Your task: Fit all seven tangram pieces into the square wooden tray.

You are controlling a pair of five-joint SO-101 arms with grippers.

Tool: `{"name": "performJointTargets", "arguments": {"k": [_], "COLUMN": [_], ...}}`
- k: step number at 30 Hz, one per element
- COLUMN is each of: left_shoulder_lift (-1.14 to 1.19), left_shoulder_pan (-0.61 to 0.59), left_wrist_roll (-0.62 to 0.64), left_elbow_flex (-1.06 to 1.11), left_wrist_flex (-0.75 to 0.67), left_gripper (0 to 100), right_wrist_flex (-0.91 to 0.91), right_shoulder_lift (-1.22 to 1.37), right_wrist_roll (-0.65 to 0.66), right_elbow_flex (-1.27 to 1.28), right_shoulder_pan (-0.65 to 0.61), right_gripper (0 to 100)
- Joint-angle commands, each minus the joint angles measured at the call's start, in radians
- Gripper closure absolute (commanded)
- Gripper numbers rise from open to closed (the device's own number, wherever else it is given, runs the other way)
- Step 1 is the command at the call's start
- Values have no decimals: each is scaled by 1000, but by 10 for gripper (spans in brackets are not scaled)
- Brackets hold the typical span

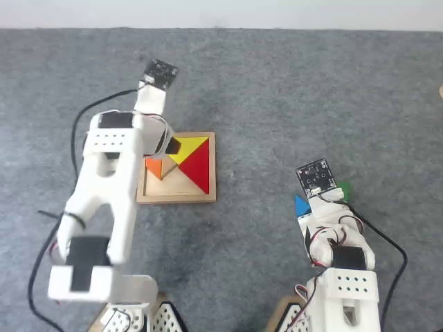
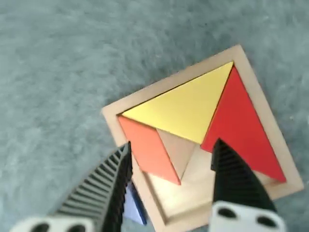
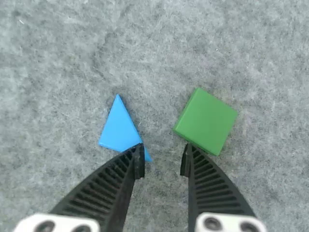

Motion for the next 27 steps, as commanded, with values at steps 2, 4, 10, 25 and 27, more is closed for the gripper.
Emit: {"name": "performJointTargets", "arguments": {"k": [2, 4, 10, 25, 27], "left_shoulder_lift": [-117, -126, -107, 34, 38], "left_shoulder_pan": [-34, -34, -106, -288, -285], "left_wrist_roll": [256, 370, 391, 397, 397], "left_elbow_flex": [36, 76, 165, 28, 25], "left_wrist_flex": [8, -12, -141, -133, -124], "left_gripper": [737, 735, 735, 735, 735], "right_wrist_flex": [-13, -5, 120, 272, 236], "right_shoulder_lift": [-16, -5, -5, 595, 754], "right_wrist_roll": [32, 72, 77, 114, 78], "right_elbow_flex": [-26, -57, -186, -713, -750], "right_shoulder_pan": [19, 41, 27, 110, 104], "right_gripper": [854, 854, 852, 850, 850]}}
